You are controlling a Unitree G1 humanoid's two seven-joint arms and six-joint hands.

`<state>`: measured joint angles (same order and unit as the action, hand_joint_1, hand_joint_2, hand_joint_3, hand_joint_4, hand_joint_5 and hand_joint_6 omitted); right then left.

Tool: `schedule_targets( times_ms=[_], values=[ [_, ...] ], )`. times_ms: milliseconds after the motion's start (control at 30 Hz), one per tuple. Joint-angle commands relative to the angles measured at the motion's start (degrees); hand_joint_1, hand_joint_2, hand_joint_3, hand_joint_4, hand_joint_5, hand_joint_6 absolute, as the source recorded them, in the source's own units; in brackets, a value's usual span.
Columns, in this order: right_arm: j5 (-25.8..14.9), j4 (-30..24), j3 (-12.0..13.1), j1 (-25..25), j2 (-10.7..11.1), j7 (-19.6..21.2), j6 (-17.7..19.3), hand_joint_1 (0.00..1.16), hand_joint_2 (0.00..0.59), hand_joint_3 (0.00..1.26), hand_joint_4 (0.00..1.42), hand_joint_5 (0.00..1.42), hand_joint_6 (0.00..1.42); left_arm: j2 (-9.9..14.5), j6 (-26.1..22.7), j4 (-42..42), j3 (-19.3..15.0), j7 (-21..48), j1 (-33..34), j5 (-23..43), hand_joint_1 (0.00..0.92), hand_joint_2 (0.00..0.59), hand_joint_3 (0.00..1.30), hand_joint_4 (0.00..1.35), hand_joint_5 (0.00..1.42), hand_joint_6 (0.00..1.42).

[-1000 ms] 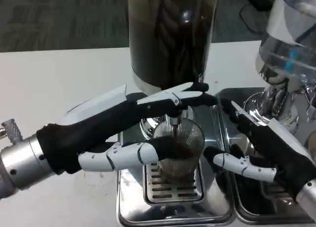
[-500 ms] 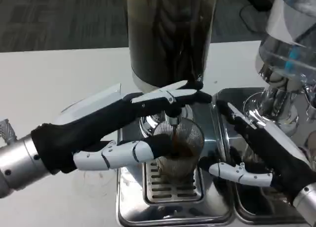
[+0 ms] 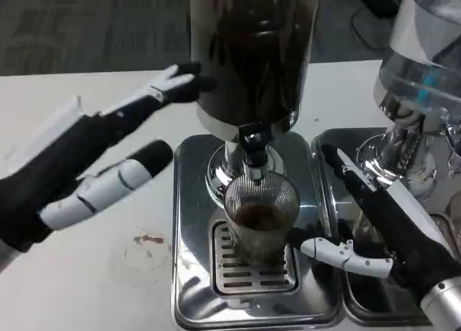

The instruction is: Grasp the cup under the faucet to collect the drink, then remove the cup.

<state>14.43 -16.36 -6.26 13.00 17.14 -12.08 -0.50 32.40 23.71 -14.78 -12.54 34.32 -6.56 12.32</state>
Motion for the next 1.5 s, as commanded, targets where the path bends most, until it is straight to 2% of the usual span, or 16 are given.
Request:
schedule_targets(
  times_ms=[33, 133, 233, 433, 700, 1033, 1233, 1500],
  values=[
    [0.62, -0.81, -0.94, 0.73, -1.05, 1.19, 0.86, 0.66, 0.140, 0.00, 0.00, 0.00, 0.00, -2.95, 0.76, 0.59, -4.68, -5.39, -3.57, -1.99, 0.000, 0.216, 0.11, 0.00, 0.04, 0.00],
    [1.64, -1.26, -1.86, 0.92, -1.86, 1.99, 0.53, 0.66, 0.141, 0.00, 0.00, 0.00, 0.00, -5.36, 1.07, 1.22, -7.56, -9.33, -6.42, -3.67, 0.000, 0.211, 0.09, 0.00, 0.01, 0.00],
    [2.24, -1.45, -2.26, 1.45, -2.42, 2.57, 0.44, 0.66, 0.142, 0.00, 0.00, 0.00, 0.00, -7.97, 1.95, 3.32, -8.89, -12.93, -9.01, -6.04, 0.000, 0.210, 0.08, 0.00, 0.00, 0.00],
    [3.62, -1.80, -2.79, 2.65, -3.64, 4.11, 0.35, 0.66, 0.143, 0.00, 0.00, 0.00, 0.00, -10.28, 5.27, 8.25, -9.63, -16.90, -9.66, -8.99, 0.000, 0.217, 0.10, 0.00, 0.01, 0.00],
    [4.41, -2.14, -4.92, 3.49, -4.06, 4.40, 1.12, 0.66, 0.140, 0.00, 0.00, 0.00, 0.00, -9.08, 6.64, 14.15, -8.82, -16.74, -10.12, -10.65, 0.000, 0.208, 0.11, 0.00, 0.02, 0.00],
    [5.15, -0.28, -6.32, 4.21, -6.27, 7.22, 1.32, 0.69, 0.131, 0.00, 0.00, 0.00, 0.00, -7.48, 6.38, 16.17, -8.20, -15.75, -9.77, -10.07, 0.000, 0.207, 0.12, 0.00, 0.04, 0.00],
    [5.80, 1.18, -7.37, 4.50, -7.76, 9.36, 1.47, 0.73, 0.132, 0.00, 0.00, 0.00, 0.05, -6.43, 5.79, 17.06, -8.14, -14.95, -9.79, -9.55, 0.000, 0.206, 0.14, 0.00, 0.06, 0.00],
    [5.18, 2.39, -7.99, 3.71, -7.81, 9.16, 1.87, 0.74, 0.135, 0.00, 0.00, 0.00, 0.08, -6.02, 5.43, 17.26, -8.15, -14.38, -9.54, -9.17, 0.000, 0.206, 0.19, 0.00, 0.09, 0.00]
  ],
)
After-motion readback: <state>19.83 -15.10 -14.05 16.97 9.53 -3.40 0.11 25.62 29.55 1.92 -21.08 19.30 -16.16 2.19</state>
